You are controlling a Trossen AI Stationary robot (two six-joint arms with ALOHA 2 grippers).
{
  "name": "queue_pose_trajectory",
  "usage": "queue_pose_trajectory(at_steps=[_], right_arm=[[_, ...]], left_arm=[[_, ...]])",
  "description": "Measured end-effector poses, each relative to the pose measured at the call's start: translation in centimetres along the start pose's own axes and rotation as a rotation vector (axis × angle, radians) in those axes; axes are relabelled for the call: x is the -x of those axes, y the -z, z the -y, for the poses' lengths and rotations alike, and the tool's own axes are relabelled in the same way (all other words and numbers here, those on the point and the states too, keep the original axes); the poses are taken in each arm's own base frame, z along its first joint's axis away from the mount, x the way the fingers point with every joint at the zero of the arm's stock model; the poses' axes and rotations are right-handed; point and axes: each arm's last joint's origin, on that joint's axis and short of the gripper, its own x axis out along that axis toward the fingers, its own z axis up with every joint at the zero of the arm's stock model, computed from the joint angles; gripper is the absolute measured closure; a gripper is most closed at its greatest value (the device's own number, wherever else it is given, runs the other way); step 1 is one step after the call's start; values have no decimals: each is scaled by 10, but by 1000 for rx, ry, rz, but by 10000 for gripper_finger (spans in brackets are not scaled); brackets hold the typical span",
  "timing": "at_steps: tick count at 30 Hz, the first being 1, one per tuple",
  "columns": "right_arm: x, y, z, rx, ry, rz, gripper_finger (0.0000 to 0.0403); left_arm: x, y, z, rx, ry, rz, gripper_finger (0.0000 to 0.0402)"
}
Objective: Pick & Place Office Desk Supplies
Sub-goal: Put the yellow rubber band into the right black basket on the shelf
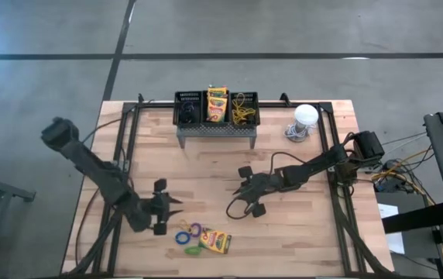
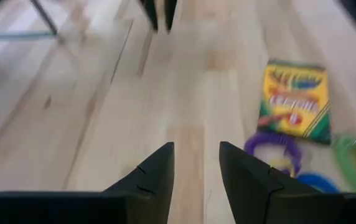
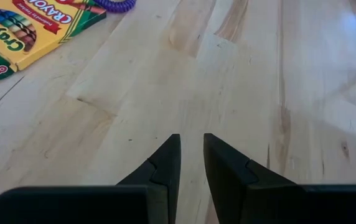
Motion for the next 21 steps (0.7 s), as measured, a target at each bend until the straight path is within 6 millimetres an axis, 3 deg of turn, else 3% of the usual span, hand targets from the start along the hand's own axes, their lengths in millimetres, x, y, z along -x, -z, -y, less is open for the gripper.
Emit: queue_pose_trajectory(at_steps=[3,9,21], right_arm=[[0,0,0,2,0,1,335],[0,-1,1,15,6,14,342],[0,-1,1,8,6,16,335]], left_arm=[[-1,18,4,20,-10,-12,273],[-20,35,10,87,-5,19,272],[-48,53,32,21,128,-154,228]])
